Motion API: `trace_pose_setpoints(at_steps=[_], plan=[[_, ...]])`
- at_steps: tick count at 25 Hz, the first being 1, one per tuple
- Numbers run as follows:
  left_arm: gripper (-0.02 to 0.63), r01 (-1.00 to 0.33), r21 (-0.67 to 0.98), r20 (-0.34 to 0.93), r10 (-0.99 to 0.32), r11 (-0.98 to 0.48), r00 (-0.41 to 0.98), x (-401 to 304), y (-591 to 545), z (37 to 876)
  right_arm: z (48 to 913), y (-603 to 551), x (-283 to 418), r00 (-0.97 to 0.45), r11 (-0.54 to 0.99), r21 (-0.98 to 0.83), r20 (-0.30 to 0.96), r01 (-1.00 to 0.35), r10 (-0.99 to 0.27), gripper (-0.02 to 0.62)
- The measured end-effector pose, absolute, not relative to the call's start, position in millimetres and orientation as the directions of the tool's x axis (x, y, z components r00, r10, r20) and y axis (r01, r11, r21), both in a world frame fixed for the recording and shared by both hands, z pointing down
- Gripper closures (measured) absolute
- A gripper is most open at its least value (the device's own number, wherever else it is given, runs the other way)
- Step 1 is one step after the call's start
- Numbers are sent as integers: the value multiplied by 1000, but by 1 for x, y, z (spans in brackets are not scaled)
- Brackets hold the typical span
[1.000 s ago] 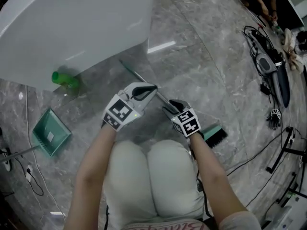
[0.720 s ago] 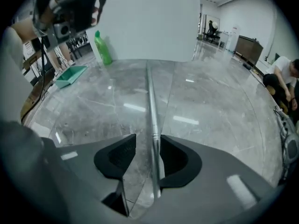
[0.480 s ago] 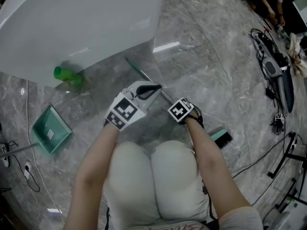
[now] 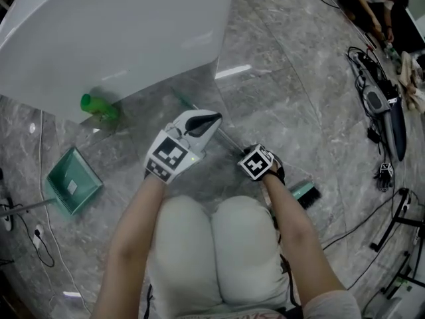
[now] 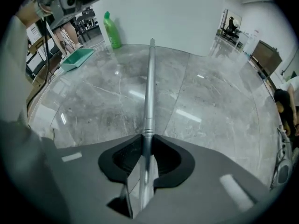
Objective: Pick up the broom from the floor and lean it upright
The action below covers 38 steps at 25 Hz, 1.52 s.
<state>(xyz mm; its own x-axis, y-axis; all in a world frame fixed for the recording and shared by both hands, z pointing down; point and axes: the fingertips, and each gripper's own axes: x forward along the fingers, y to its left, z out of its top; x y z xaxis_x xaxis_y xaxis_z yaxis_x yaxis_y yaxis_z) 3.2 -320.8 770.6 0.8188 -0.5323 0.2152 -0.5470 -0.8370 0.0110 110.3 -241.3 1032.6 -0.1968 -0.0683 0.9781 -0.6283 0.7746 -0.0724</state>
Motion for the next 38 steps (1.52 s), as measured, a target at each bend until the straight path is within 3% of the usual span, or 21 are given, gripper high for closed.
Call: trace_pose_setpoints(at_steps=[9, 20, 29, 38], plan=[[606, -596, -17, 114, -594, -802, 796, -2, -330, 718, 931, -278, 97, -444, 777, -45, 840, -628, -310, 514], [607, -722, -31, -36, -721, -691, 691, -34, -345, 655, 816, -343, 54, -589, 741, 32, 586, -670, -557, 514], [606, -774, -69, -72, -771, -629, 633, -65, -348, 631, 754, -423, -19, -567, 652, 77, 424, -754, -706, 515], [606, -819, -71, -85, -815, -569, 573, -97, -347, 632, 726, -471, -85, -539, 616, 122, 374, -778, -755, 517]])
